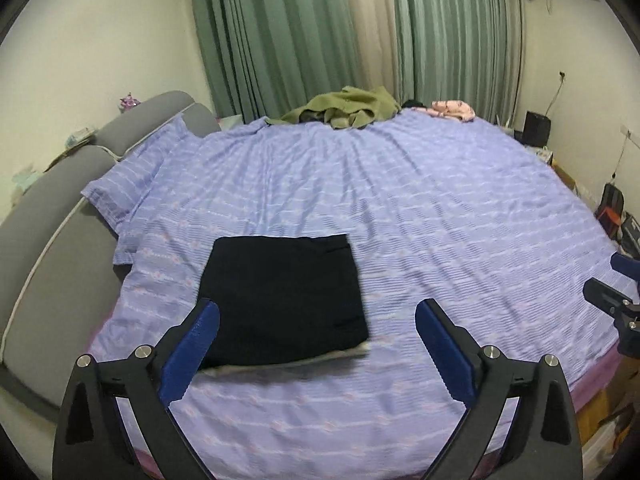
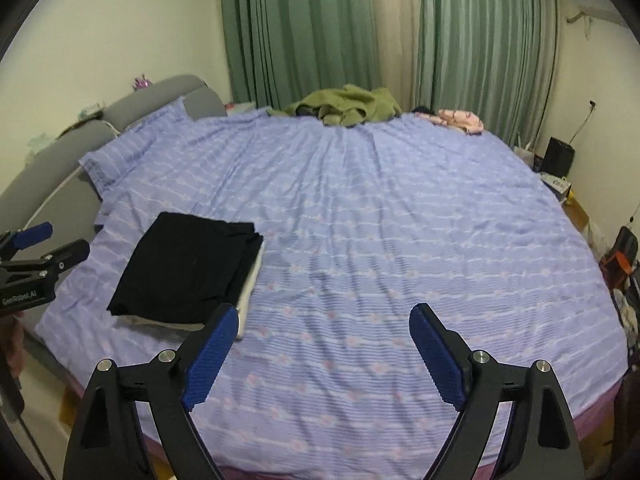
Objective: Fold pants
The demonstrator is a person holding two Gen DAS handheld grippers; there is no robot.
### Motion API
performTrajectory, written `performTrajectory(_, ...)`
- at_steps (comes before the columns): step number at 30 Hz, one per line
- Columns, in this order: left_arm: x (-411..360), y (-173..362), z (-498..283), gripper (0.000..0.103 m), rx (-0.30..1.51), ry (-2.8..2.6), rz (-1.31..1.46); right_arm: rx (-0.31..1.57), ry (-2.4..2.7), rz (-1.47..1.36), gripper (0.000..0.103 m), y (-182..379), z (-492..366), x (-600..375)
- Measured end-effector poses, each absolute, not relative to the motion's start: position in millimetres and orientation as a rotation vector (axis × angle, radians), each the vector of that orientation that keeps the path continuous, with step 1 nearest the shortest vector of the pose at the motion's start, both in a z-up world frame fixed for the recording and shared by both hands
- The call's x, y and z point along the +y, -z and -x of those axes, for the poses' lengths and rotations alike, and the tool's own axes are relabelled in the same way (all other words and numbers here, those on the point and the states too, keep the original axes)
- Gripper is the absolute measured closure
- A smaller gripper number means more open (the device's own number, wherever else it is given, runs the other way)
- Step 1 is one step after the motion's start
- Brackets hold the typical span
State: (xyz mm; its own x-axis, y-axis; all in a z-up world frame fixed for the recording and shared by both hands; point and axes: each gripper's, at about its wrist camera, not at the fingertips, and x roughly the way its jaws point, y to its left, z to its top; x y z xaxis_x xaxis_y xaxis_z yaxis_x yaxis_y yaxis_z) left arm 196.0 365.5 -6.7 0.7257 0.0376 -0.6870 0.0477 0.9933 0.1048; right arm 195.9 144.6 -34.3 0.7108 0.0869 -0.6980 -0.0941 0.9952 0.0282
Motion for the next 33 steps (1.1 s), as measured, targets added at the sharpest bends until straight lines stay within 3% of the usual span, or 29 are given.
performTrajectory(13, 242.0, -41.2, -90.7, 0.000, 0.628, -0.009, -0.099, 0.645, -0.144, -0.002, 0.015, -24.2, -99.4, 37.2)
performTrajectory(33, 195.9, -68.4, -51.7, 0.000, 0.604, 0.044, -0.098, 0.578, -0.121, -0.058, 0.015, -54.0, -41.5, -9.6)
